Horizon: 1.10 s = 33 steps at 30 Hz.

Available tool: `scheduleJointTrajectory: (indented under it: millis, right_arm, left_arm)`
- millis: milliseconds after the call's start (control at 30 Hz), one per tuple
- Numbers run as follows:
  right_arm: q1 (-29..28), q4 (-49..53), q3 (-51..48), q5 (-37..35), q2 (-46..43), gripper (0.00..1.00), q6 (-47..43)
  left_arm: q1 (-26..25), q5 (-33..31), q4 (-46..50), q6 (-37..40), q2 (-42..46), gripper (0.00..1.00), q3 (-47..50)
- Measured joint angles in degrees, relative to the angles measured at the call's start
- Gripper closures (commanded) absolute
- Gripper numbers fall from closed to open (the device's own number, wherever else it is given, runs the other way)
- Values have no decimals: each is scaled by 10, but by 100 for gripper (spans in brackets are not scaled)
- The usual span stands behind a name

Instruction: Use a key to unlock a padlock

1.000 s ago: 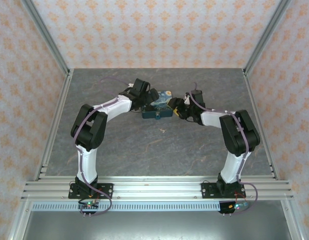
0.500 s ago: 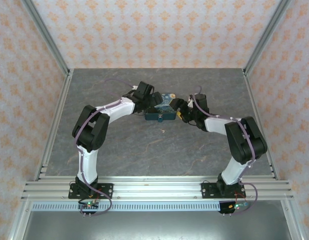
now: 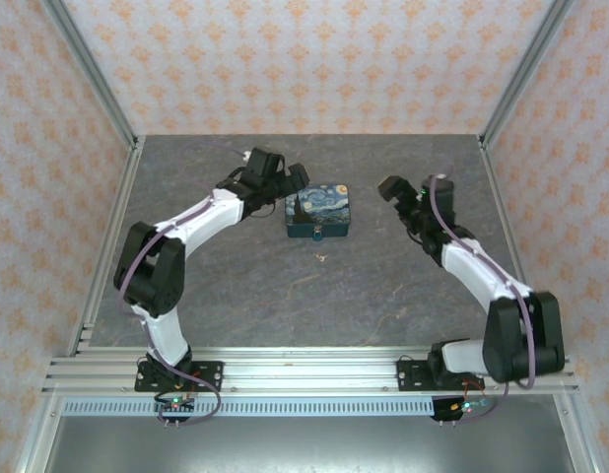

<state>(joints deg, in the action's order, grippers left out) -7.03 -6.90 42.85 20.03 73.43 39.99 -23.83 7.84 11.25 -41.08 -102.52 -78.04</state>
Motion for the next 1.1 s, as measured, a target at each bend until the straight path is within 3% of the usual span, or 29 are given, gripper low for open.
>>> scheduleJointTrajectory:
  millis: [100, 300, 467, 767, 1100]
  right_arm:
    - [19, 38, 3, -2, -16, 1, -26]
    - [-49, 124, 46, 8, -1, 0, -106]
    - [-136, 176, 48, 33, 26, 18, -169]
    - [-261, 297, 155, 24, 188, 45, -307]
    - [-307, 373, 278, -7, 308, 50, -391]
  left_arm:
    - [0, -5, -2, 8, 42, 0, 29]
    - [-1, -7, -3, 11, 118, 0, 127]
    - [-1, -22, 3, 11, 187, 0, 219]
    - [23, -35, 10, -9, 254, 0, 280]
    - [86, -18, 25, -22, 288, 0, 290]
